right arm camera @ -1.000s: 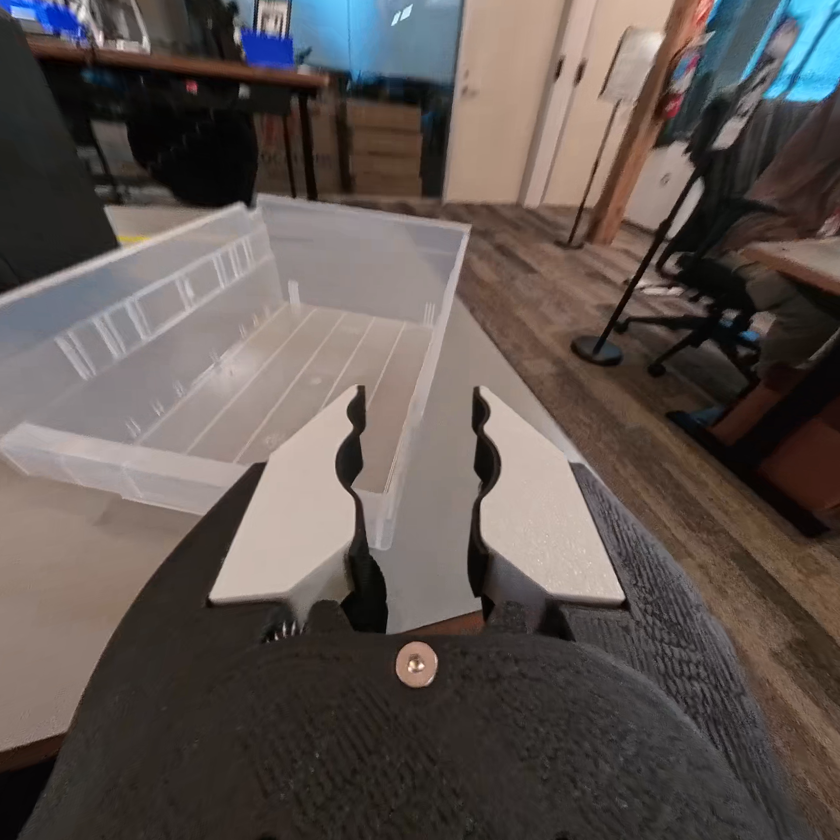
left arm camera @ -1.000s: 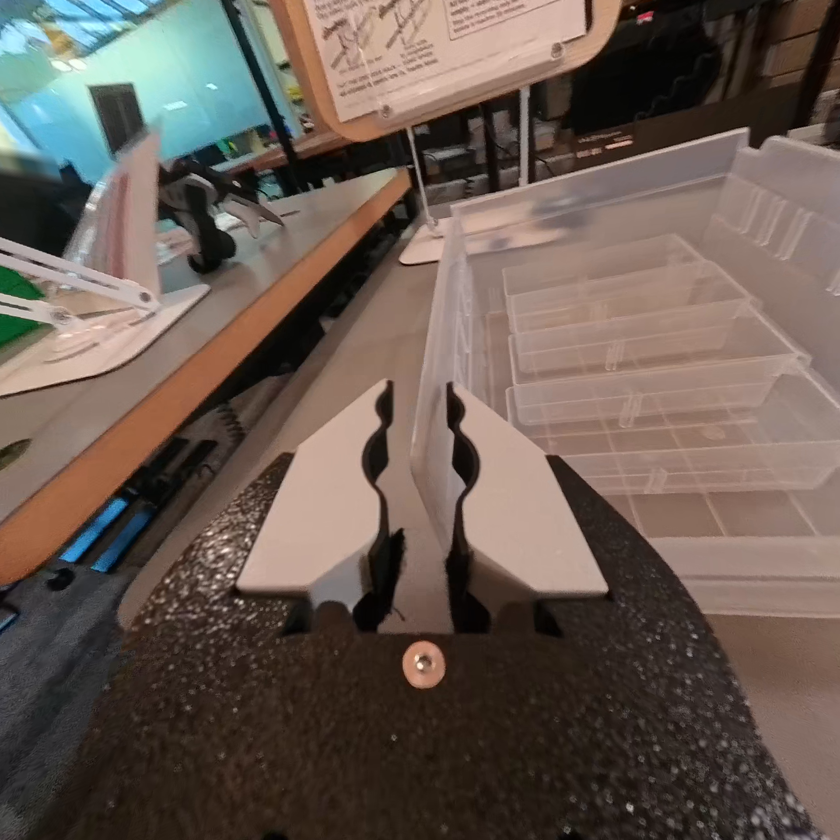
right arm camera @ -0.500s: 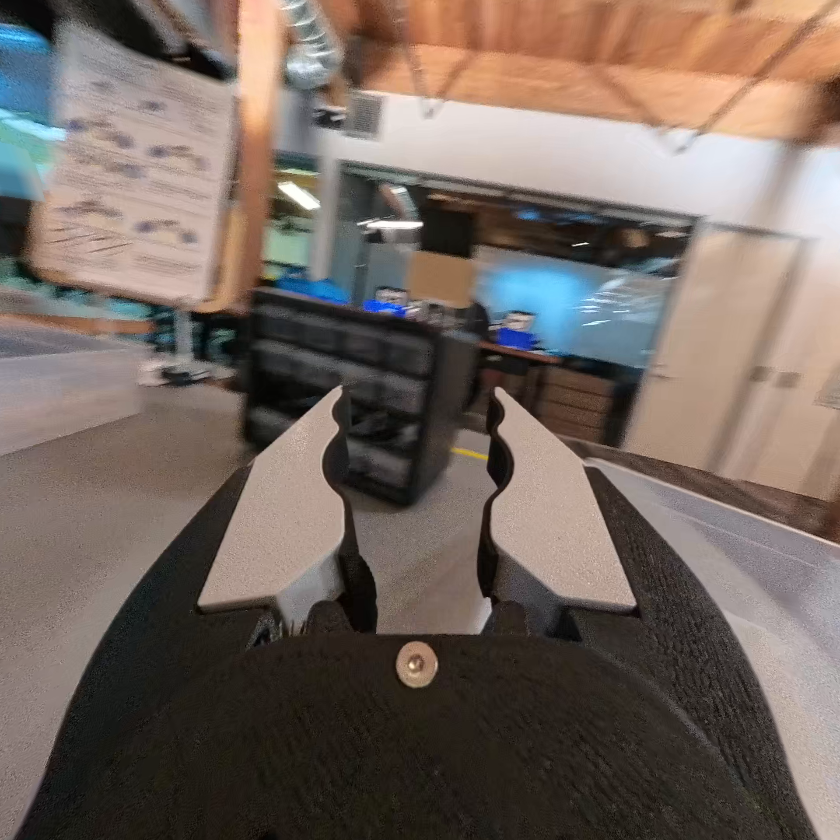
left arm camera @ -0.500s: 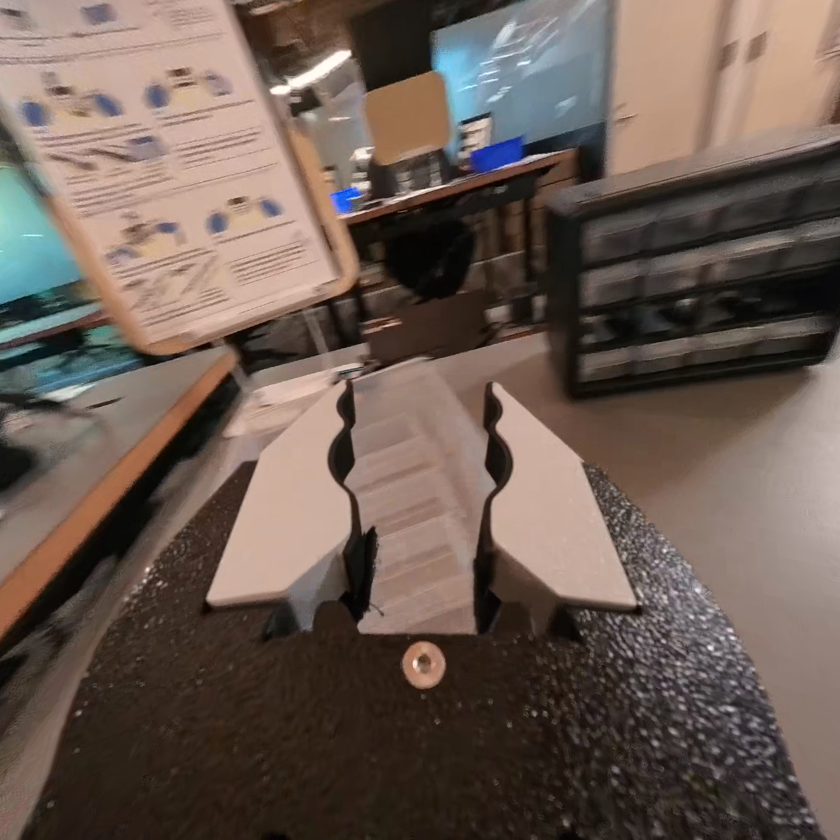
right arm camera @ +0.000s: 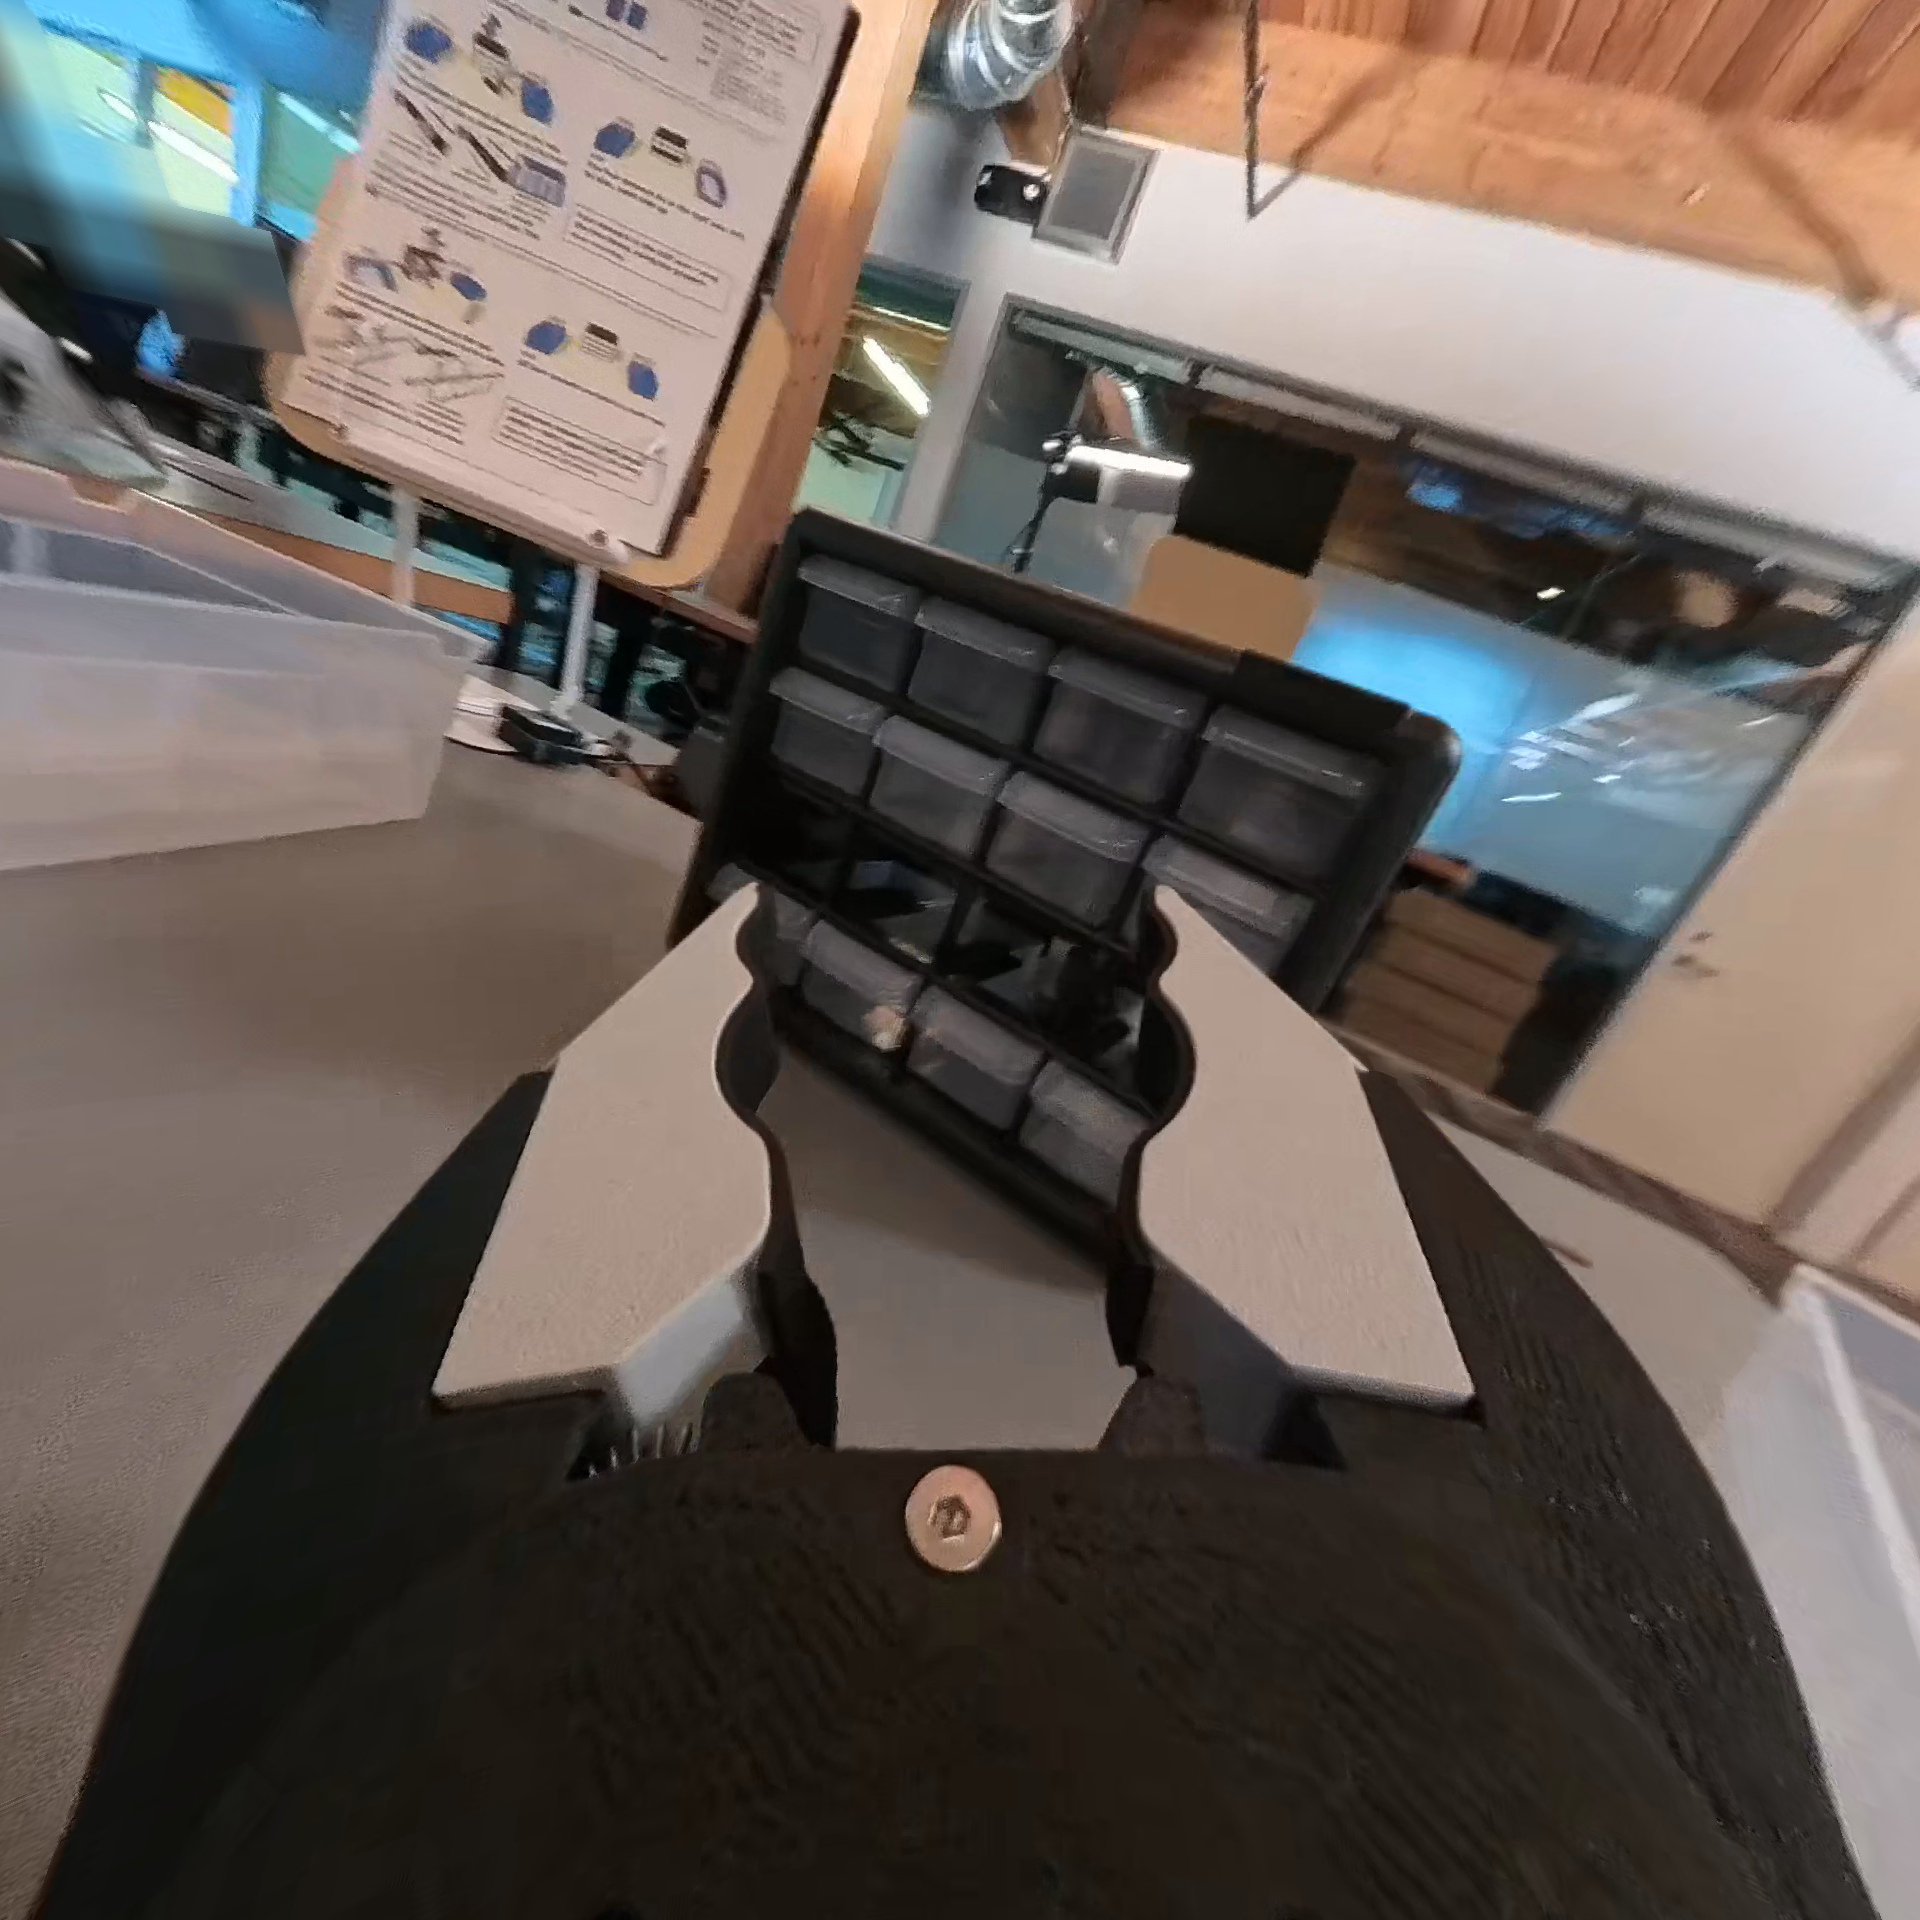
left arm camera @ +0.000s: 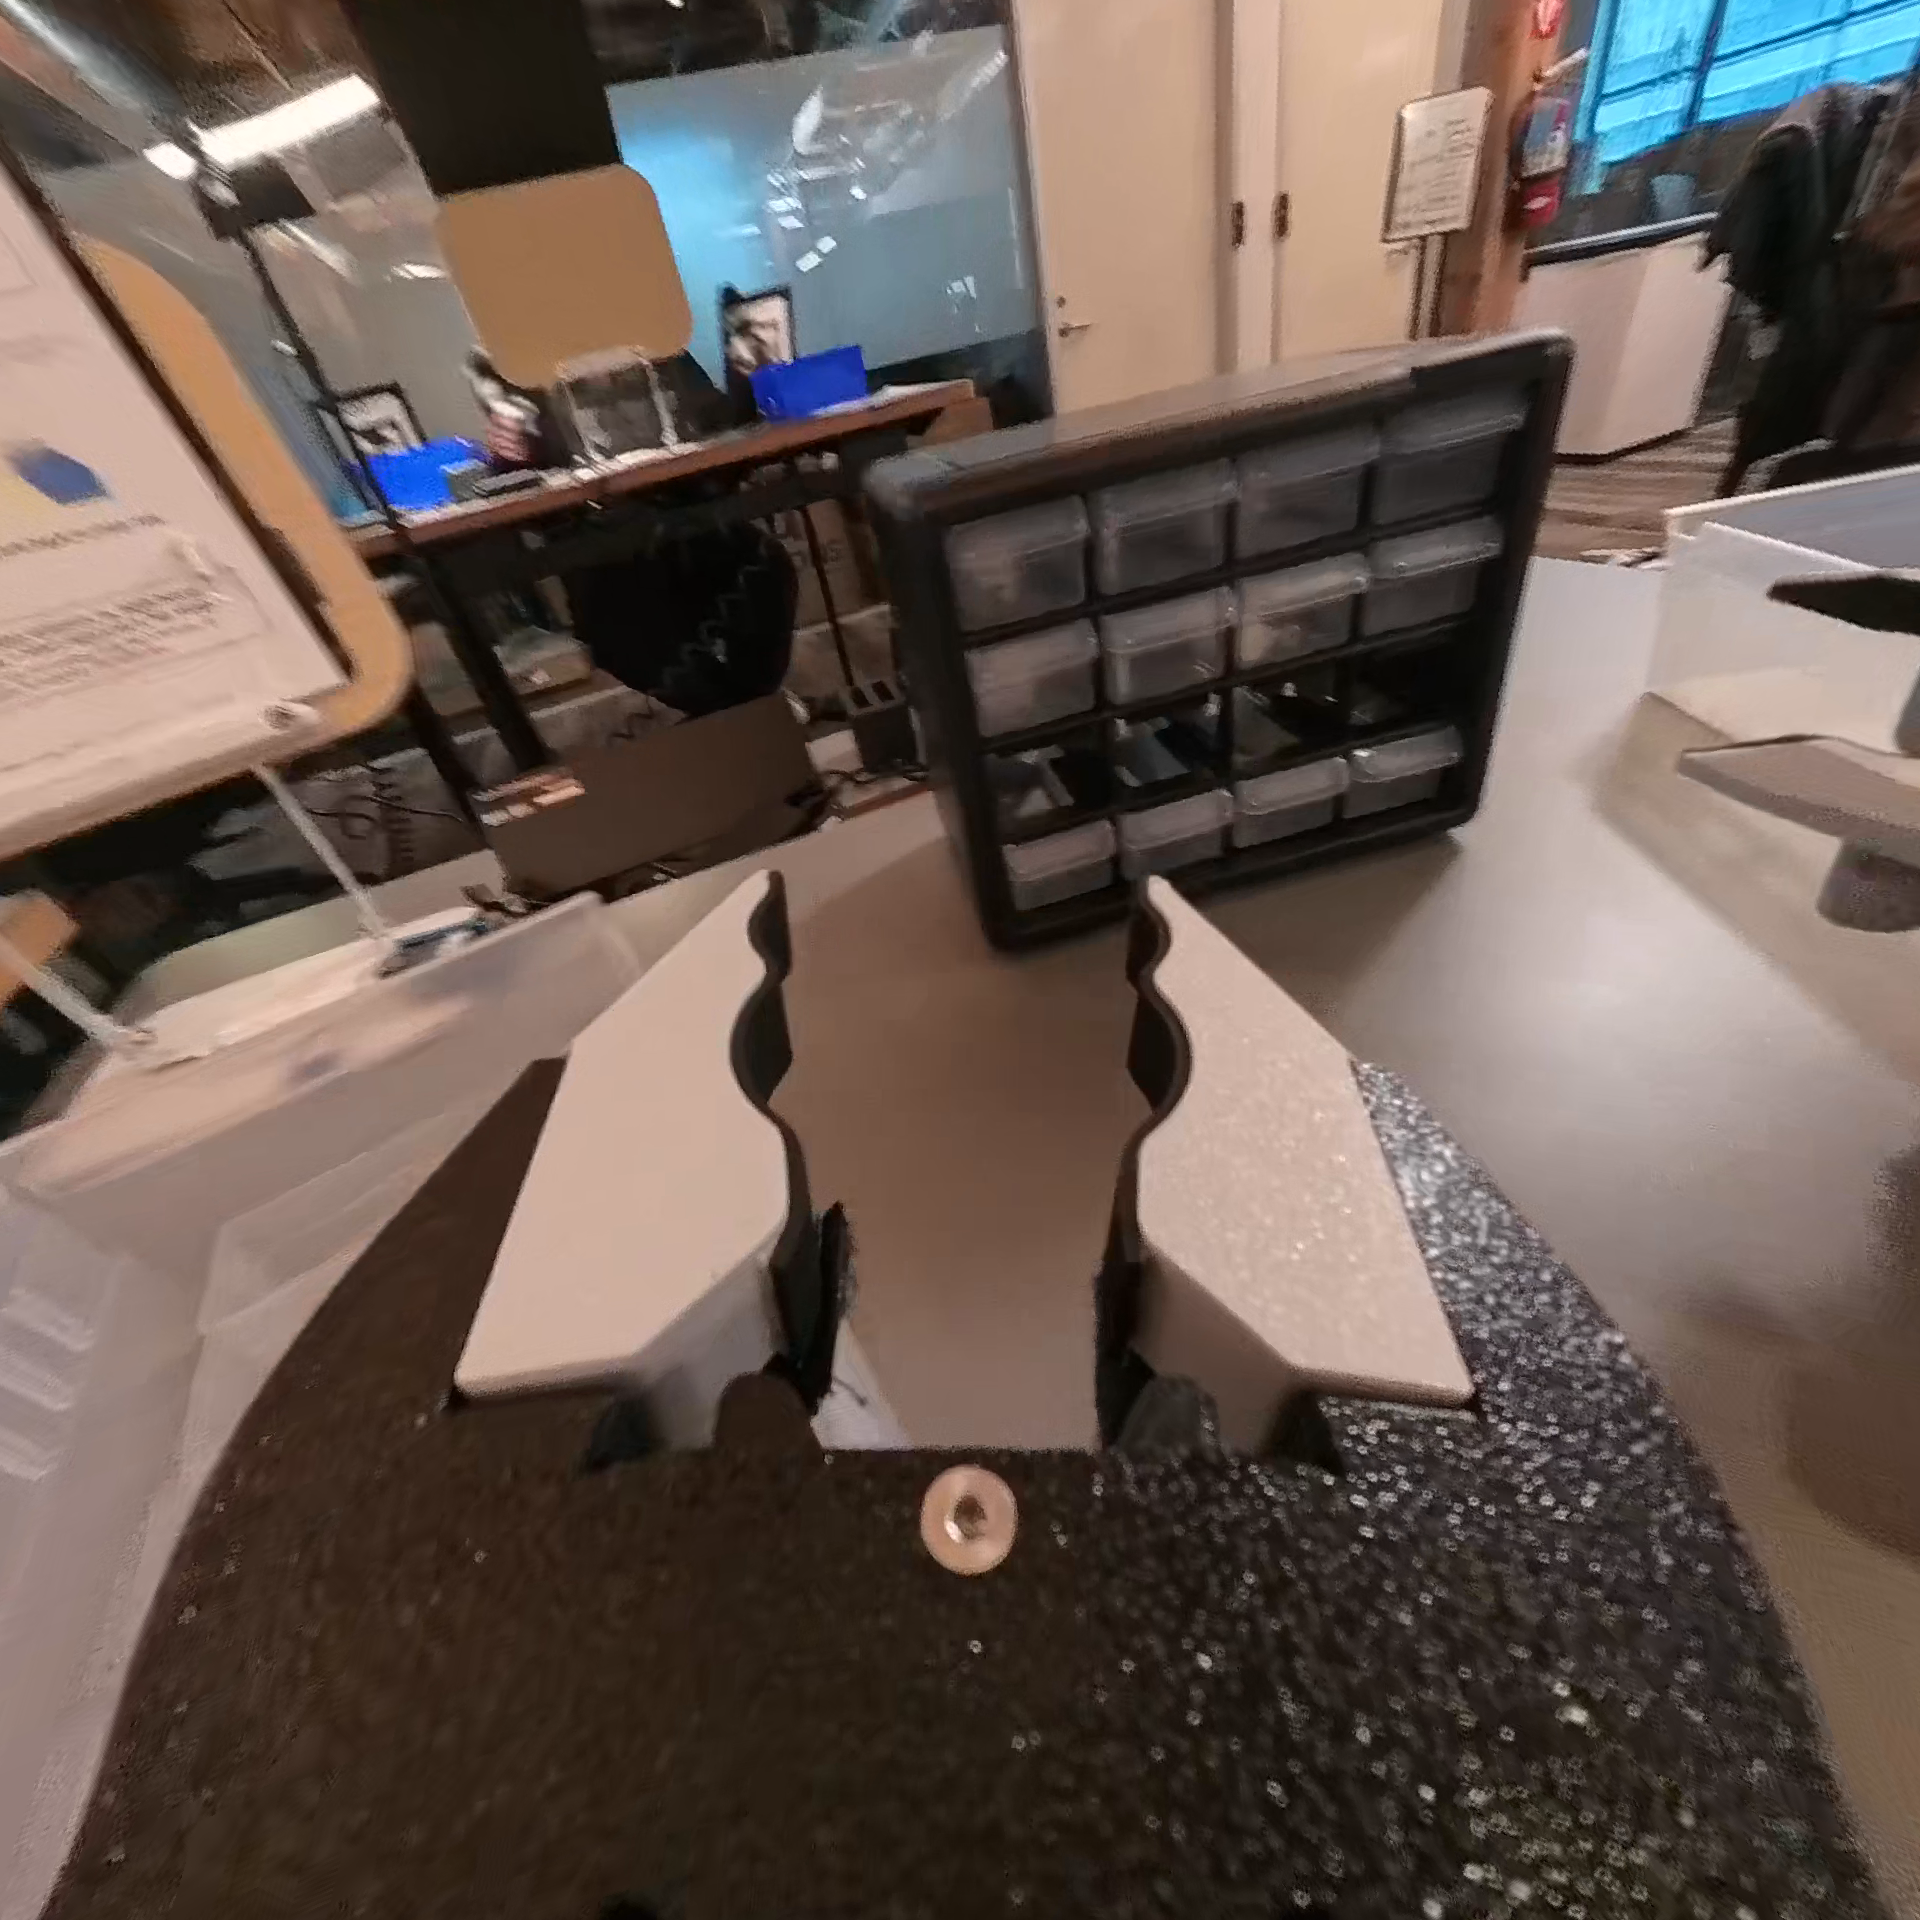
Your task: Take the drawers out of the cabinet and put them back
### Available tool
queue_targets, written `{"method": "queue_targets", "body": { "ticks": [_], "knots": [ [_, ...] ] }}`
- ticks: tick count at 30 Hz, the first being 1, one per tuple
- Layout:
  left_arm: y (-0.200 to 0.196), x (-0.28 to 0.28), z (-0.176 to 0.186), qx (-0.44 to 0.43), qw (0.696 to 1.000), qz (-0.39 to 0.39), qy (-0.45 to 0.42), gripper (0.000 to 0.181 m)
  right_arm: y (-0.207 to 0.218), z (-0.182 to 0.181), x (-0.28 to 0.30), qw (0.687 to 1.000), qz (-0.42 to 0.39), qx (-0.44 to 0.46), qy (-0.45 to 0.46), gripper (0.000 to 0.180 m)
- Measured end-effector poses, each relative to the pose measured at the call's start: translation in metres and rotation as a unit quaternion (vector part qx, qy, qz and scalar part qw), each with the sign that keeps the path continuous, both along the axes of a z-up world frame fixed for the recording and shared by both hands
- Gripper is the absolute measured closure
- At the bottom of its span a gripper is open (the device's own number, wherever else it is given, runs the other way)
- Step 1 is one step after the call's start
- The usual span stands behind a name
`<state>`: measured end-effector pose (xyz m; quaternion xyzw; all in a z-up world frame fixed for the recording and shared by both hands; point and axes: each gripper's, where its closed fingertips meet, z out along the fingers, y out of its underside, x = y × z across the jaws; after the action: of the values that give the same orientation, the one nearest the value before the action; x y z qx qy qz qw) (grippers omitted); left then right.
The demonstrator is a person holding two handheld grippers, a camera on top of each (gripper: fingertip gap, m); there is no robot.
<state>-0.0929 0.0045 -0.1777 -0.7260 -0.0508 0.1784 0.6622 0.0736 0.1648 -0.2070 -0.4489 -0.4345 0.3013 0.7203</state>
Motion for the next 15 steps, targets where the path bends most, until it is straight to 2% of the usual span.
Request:
{"method": "queue_targets", "body": {
  "ticks": [2, 4, 5, 7, 10, 14, 15],
  "knots": [
    [-0.018, -0.019, 0.015, 0.032, 0.998, 0.046, 0.023, 0.126, 0.02, 0.001, -0.009, 0.998, -0.047, 0.043, -0.007, 0.111],
    [-0.047, -0.041, 0.034, 0.076, 0.989, 0.106, 0.064, 0.135, 0.057, 0.001, -0.012, 0.987, -0.13, 0.091, -0.028, 0.115],
    [-0.061, -0.052, 0.038, 0.077, 0.983, 0.141, 0.084, 0.135, 0.08, -0.001, -0.01, 0.981, -0.172, 0.083, -0.03, 0.116],
    [-0.083, -0.073, 0.038, 0.064, 0.972, 0.198, 0.111, 0.135, 0.115, -0.011, -0.011, 0.98, -0.198, -0.006, -0.004, 0.113],
    [-0.108, -0.097, 0.032, 0.054, 0.961, 0.243, 0.123, 0.138, 0.15, -0.028, -0.015, 0.97, -0.201, -0.131, 0.033, 0.09],
    [-0.126, -0.122, 0.025, 0.055, 0.958, 0.264, 0.095, 0.138, 0.164, -0.034, -0.024, 0.967, -0.204, -0.151, 0.026, 0.089],
    [-0.128, -0.126, 0.026, 0.061, 0.959, 0.264, 0.089, 0.138, 0.164, -0.036, -0.028, 0.968, -0.201, -0.148, 0.011, 0.094]
  ]
}}
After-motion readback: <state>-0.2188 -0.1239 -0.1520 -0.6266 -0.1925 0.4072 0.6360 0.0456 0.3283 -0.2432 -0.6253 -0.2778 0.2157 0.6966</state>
